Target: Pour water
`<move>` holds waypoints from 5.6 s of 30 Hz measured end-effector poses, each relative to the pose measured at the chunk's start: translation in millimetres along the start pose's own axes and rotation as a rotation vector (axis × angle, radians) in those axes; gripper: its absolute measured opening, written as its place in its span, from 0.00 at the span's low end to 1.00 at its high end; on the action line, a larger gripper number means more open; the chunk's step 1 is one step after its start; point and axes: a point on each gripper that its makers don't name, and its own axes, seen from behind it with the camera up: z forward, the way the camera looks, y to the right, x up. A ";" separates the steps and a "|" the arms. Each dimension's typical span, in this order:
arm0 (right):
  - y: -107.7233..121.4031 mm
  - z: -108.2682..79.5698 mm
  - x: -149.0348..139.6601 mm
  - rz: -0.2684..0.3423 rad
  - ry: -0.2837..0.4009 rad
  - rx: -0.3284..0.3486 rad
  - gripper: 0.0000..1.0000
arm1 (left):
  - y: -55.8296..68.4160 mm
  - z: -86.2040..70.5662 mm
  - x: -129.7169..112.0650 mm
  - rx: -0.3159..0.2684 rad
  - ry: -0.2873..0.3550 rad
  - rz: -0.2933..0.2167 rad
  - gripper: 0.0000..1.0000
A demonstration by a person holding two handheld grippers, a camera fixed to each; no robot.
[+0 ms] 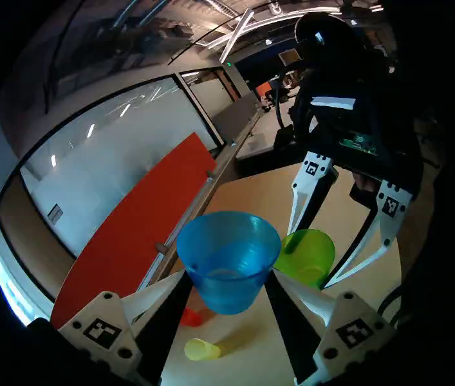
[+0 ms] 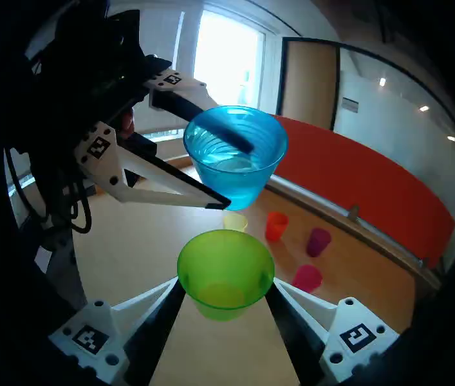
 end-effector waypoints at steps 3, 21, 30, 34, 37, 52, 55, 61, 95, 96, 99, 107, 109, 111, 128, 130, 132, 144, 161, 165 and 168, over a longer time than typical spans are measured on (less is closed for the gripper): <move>0.8 -0.4 0.2 0.000 0.001 -0.002 0.88 | 1.8 0.0 2.1 0.000 0.000 0.022 0.77; -1.4 -0.2 1.2 0.002 0.001 0.002 0.88 | -5.2 2.4 5.5 0.038 -0.016 0.122 0.77; -2.9 -0.1 2.2 -0.001 0.002 0.009 0.88 | -7.1 7.4 5.1 0.045 -0.022 0.166 0.77; -3.7 0.8 3.7 0.001 0.004 0.013 0.88 | -6.0 9.6 4.8 0.044 -0.023 0.174 0.77; -4.0 1.5 5.2 0.000 0.007 0.014 0.88 | -6.2 10.9 5.7 0.045 -0.021 0.177 0.77; -1.5 1.2 8.2 -0.006 0.012 0.015 0.89 | -10.3 16.0 1.7 0.060 -0.029 0.250 0.77; -1.9 1.3 8.1 -0.006 0.012 0.016 0.88 | -10.9 16.9 1.3 0.065 -0.031 0.269 0.77; -2.0 2.5 8.7 -0.006 0.012 0.016 0.88 | -13.3 18.6 2.1 0.078 -0.034 0.298 0.77; 5.0 4.9 8.2 -0.040 0.008 0.009 0.88 | -7.5 11.5 8.7 0.106 -0.030 0.423 0.77; 5.4 4.8 8.1 -0.041 0.008 0.008 0.88 | -7.1 11.4 8.8 0.105 -0.030 0.423 0.77; 6.7 4.5 7.6 -0.047 0.007 0.005 0.88 | -5.7 11.1 9.1 0.104 -0.029 0.425 0.77; 8.6 4.1 7.9 -0.057 0.004 0.005 0.88 | -5.9 11.0 9.8 0.107 -0.031 0.440 0.77; 8.9 4.1 8.2 -0.059 0.003 0.005 0.88 | -6.5 10.7 10.2 0.108 -0.031 0.447 0.77; 9.0 4.2 8.6 -0.060 0.003 0.006 0.88 | -7.0 10.5 10.8 0.110 -0.030 0.454 0.77; 6.2 5.9 9.0 -0.066 0.000 0.016 0.88 | -11.5 8.0 14.4 0.126 -0.026 0.487 0.77; 6.1 6.0 8.9 -0.067 0.000 0.017 0.88 | -12.1 7.4 14.9 0.128 -0.026 0.493 0.77; 6.0 6.0 8.9 -0.066 0.000 0.018 0.88 | -12.4 7.0 15.5 0.129 -0.025 0.497 0.77; 6.6 5.2 9.2 -0.068 0.001 0.019 0.88 | -13.1 5.3 15.9 0.134 -0.025 0.521 0.77; 6.0 2.3 9.2 -0.066 0.006 0.016 0.88 | -13.4 3.9 18.6 0.143 -0.025 0.555 0.77; 6.2 1.9 9.6 -0.066 0.008 0.015 0.88 | -14.1 3.5 19.5 0.147 -0.024 0.563 0.77; 5.8 1.8 9.6 -0.067 0.008 0.015 0.88 | -14.5 3.1 19.9 0.149 -0.025 0.571 0.77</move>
